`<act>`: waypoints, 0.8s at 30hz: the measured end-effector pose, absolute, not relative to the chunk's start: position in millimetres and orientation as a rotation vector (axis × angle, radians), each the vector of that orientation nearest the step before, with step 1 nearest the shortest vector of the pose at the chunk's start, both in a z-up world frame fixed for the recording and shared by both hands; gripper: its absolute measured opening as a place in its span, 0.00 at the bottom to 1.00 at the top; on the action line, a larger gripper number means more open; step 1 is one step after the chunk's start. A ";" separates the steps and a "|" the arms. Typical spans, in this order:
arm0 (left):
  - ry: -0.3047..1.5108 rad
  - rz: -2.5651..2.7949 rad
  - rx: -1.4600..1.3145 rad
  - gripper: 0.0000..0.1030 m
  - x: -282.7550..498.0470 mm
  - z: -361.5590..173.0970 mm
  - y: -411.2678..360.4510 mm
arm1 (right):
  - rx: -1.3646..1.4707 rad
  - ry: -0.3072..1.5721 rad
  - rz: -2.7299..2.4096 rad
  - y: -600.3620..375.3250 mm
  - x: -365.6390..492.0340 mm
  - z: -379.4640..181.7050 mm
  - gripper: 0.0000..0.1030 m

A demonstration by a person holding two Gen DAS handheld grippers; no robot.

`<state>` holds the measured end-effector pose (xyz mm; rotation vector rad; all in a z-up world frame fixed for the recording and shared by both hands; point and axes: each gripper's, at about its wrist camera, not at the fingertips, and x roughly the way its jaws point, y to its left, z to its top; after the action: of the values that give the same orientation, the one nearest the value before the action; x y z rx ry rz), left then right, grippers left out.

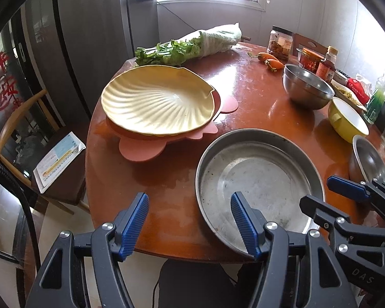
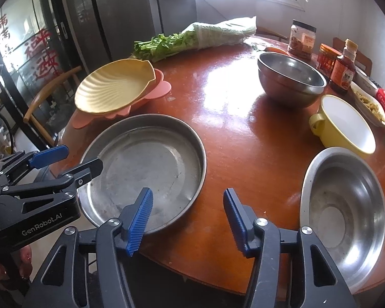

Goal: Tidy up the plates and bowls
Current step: 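Move the right gripper toward the rim of the flat steel tray, then close the right gripper on the steel tray rim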

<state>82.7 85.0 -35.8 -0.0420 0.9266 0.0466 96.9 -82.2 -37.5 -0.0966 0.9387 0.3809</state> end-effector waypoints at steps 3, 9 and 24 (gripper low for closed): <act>0.933 0.049 -0.048 0.64 83.9 -37.9 88.0 | -0.103 0.940 0.377 -79.6 98.5 -39.4 0.53; 0.946 0.031 -0.060 0.64 87.7 -43.7 88.9 | -0.107 0.955 0.379 -77.2 102.1 -46.5 0.43; 0.937 -0.020 -0.134 0.45 87.8 -43.9 71.7 | -0.119 0.945 0.420 -71.6 104.6 -48.3 0.30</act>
<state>87.8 71.7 -43.9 -0.1342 0.9370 -0.0196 104.6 -71.6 -48.3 -0.1192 0.9454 0.4201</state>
